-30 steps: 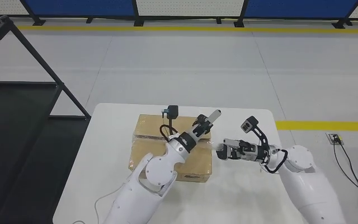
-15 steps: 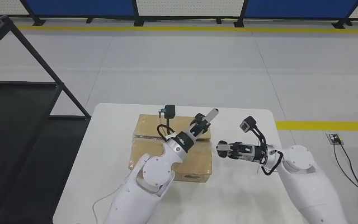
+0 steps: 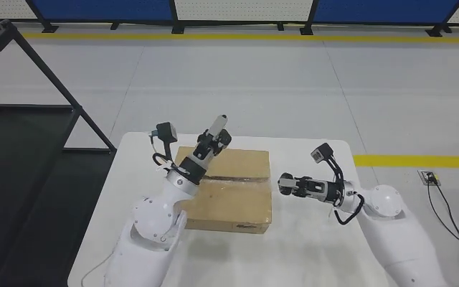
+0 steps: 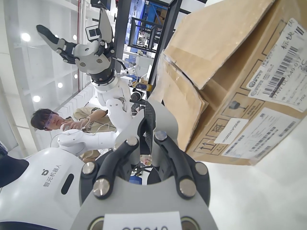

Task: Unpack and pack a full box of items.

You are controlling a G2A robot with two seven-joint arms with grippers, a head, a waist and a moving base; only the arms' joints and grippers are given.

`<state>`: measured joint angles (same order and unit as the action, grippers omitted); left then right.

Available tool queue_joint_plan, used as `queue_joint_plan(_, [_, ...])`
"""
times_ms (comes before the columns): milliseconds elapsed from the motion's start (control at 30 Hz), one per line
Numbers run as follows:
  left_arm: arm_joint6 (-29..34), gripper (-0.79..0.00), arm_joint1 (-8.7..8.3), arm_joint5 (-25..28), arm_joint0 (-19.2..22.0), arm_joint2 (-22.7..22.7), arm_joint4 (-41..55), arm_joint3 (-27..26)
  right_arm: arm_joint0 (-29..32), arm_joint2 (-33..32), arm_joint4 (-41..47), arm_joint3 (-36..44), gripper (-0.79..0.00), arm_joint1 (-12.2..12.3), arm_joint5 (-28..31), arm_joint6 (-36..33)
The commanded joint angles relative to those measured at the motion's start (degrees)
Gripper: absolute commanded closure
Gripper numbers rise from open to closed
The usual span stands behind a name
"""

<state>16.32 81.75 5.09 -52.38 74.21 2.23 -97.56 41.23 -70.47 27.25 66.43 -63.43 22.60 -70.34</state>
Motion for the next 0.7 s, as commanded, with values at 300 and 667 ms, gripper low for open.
queue_joint_plan(300, [5.39,-0.785,-1.82,-0.69,-4.37,11.29,3.96,-2.3,-2.74,1.27,-2.59,-2.21,0.0,0.02,-0.56,-0.51])
queue_joint_plan(667, [9.79,-0.785,-3.0,-0.58,-6.59,14.87,4.47,-1.24,-6.25,3.5,-4.98,-5.96,0.0,-0.4,-0.34,0.44])
